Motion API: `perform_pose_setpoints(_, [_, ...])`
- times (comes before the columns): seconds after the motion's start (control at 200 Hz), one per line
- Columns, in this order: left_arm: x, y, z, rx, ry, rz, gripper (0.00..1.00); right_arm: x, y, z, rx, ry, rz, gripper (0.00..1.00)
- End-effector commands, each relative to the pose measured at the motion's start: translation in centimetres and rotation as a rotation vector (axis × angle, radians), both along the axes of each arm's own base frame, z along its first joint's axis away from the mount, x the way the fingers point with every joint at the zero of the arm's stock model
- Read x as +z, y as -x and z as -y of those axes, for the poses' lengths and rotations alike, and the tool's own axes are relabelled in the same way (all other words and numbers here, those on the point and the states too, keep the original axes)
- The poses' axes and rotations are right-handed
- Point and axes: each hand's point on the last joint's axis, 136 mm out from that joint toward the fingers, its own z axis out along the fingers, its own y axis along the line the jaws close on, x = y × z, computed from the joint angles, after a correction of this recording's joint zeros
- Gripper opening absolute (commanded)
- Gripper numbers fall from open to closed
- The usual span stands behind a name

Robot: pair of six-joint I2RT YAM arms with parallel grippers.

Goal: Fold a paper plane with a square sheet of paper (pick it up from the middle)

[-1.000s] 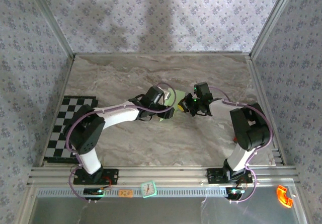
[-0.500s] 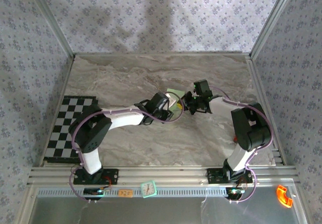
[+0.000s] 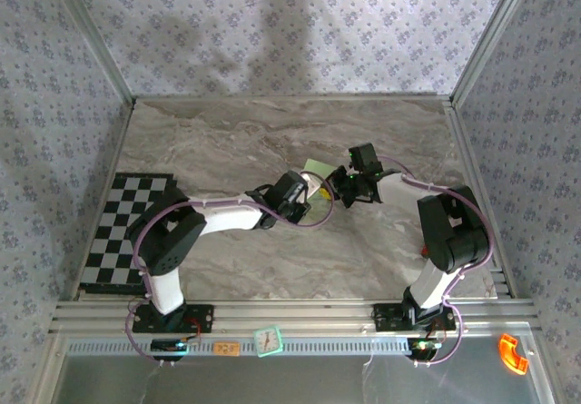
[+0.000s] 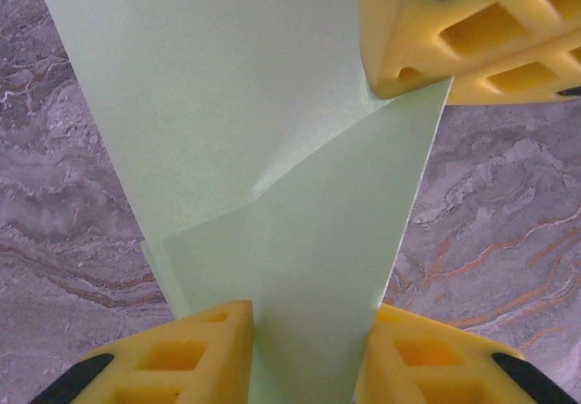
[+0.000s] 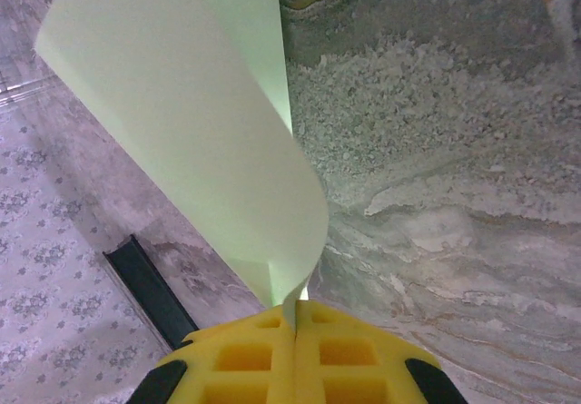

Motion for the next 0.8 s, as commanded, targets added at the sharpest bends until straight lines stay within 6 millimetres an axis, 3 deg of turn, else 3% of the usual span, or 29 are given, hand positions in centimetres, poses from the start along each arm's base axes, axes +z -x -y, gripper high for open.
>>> perform_pose_setpoints(0.0, [-1.2,0.0,-0.4,-0.003,-0.043,0.010,0.31,1.4,0.2,-0.6,0.012,-0.031,-0.011,0.00])
perform_pose_setpoints(0.14, [-1.3,-0.1,-0.5,0.005,-0.048,0.014,0.25,1.5,0.2,-0.5,0.030,-0.023,-0.010,0.14])
perform_pose_setpoints(0.31, [-1.4,0.0,-0.5,0.007,-0.039,0.010,0.21,1.6,-0.1,0.6,0.036,0.018,0.002,0.52])
perform_pose_setpoints(0.43, [-1.5,0.3,-0.5,0.012,-0.025,-0.002,0.20,2.2,-0.6,2.1,0.022,0.056,0.039,0.69])
perform_pose_setpoints(0.595, [-1.7,0.7,-0.2,0.009,0.010,-0.032,0.18,2.6,-1.0,4.1,-0.002,0.116,0.086,0.78])
perform_pose_setpoints(0.794, [-2.0,1.2,0.4,0.014,0.105,-0.111,0.12,2.6,-1.2,5.5,0.024,0.177,0.170,0.80])
